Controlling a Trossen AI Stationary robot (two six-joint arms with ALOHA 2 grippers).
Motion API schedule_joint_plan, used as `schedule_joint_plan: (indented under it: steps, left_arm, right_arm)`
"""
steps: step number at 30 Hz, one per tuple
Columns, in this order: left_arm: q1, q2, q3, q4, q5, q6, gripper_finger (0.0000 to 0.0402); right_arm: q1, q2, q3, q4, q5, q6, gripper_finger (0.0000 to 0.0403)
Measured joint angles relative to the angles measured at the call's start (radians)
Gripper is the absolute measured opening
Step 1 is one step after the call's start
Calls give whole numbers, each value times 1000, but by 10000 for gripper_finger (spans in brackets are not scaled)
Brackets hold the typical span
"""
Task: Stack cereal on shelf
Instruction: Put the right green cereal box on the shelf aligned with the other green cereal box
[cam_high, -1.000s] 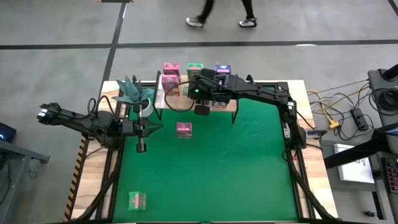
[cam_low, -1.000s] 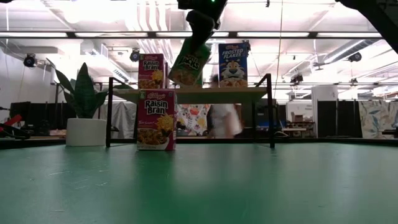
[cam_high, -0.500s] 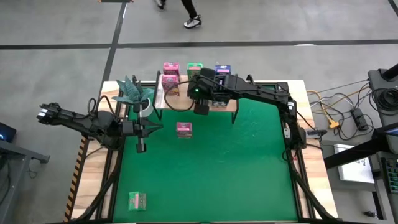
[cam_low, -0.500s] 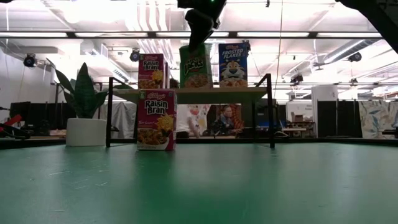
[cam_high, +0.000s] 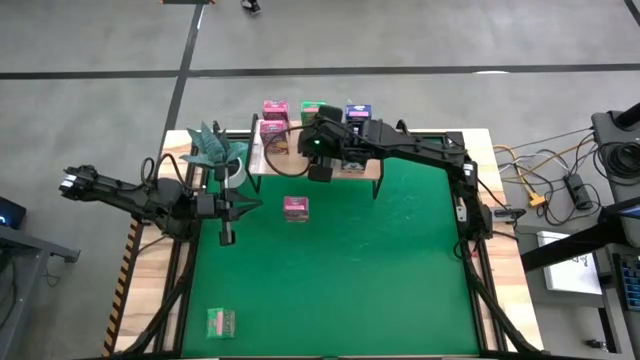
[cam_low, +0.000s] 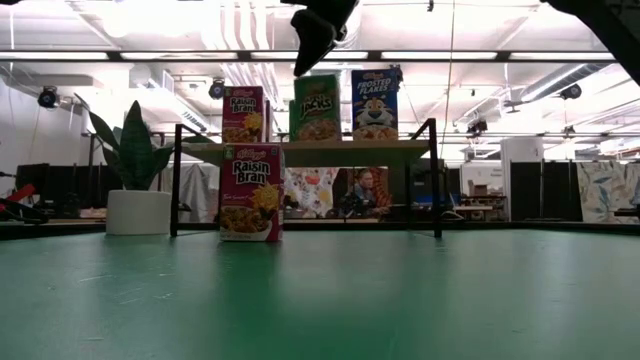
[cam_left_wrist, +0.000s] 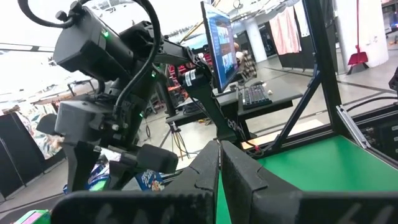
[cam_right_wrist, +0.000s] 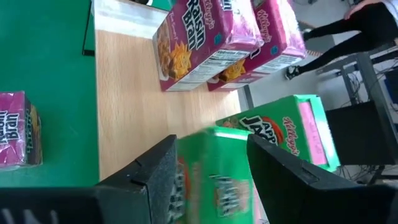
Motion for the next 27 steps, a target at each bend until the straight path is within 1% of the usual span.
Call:
schedule_joint_plan:
  steps: [5, 9, 14, 22, 24, 27]
  left_arm:
    - [0, 0, 0, 4, 0, 0, 0]
    - [0, 2, 0, 4, 0, 0, 0]
    - [0, 9, 0, 9, 0, -7, 0]
    - [0, 39, 0, 34, 0, -33, 0]
    - [0, 55, 6, 38, 0, -44, 0]
    - [0, 94, 27, 49, 0, -62, 0]
  right_arm:
    - [0, -3, 32, -5, 8, -2, 176]
    - [13, -3, 87, -58, 14, 1, 167]
    - [61, -66, 74, -117, 22, 59, 147]
    - [207, -164, 61, -280, 24, 241, 101]
    - [252, -193, 40, -309, 24, 292, 89]
    - [321, -245, -30, -296, 30, 336, 73]
